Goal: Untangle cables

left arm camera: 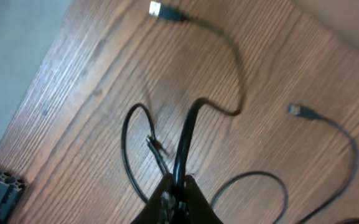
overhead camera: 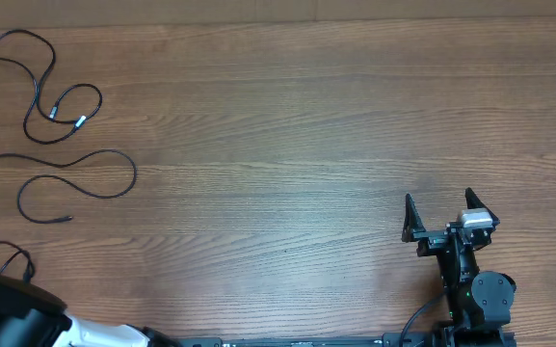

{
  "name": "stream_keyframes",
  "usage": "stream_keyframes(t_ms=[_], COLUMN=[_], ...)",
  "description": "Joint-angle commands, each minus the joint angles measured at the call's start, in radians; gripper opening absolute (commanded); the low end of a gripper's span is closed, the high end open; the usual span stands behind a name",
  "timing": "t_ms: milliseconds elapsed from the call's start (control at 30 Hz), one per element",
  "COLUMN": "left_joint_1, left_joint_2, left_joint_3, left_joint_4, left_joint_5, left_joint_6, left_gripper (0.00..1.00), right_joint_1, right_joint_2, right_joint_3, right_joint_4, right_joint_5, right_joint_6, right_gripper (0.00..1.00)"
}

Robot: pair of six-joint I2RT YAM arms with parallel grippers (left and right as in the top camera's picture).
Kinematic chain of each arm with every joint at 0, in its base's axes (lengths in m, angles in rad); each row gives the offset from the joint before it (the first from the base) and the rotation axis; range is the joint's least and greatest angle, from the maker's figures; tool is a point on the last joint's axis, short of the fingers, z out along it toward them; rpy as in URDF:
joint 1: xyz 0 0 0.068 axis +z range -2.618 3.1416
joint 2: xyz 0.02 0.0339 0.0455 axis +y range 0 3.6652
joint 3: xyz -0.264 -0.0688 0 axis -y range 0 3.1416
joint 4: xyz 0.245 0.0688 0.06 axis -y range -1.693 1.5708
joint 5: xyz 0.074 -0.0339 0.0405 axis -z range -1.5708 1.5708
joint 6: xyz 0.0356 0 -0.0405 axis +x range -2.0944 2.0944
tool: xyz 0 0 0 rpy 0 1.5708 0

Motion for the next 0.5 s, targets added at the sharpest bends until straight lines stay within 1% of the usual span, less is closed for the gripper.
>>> stream_keyframes(t_ms=[0, 67, 133, 200, 267, 467], left_joint_1=[0.021, 0.022, 0.022, 0.022, 0.022, 0.022], left_joint_2=[0.071, 0.125, 0.158, 0.190, 0.217, 0.277], left_joint_3=[-0.005, -0.005, -0.006, -0.006, -0.006, -0.010], left_joint_4=[0.011, 0.012, 0.005, -0.021, -0.045, -0.100], left_joint_5=[0.035, 0.075, 0.136, 0.204, 0.241, 0.176], left_joint_6=[0.089, 0.153, 0.181, 0.187, 0.187, 0.203], left_gripper=[0.06, 0.06, 0.04, 0.05, 0.05, 0.05], right_joint_1=[-0.005, -0.005, -0.005, -0.005, -0.005, -0.005], right_joint_2=[-0.007, -0.007, -0.007, -0.007, -0.007, -0.007], right_joint_3=[-0.010, -0.010, -0.010, -0.010, -0.010, -0.010], right_joint_4=[0.007, 0.007, 0.007, 0.007, 0.007, 0.007], right_joint_5=[0.012, 0.012, 0.012, 0.012, 0.012, 0.012], right_joint_6=[-0.001, -0.001, -0.001, -0.001, -0.001, -0.001], right_gripper=[1.00, 1.00, 1.00, 1.00, 1.00, 1.00])
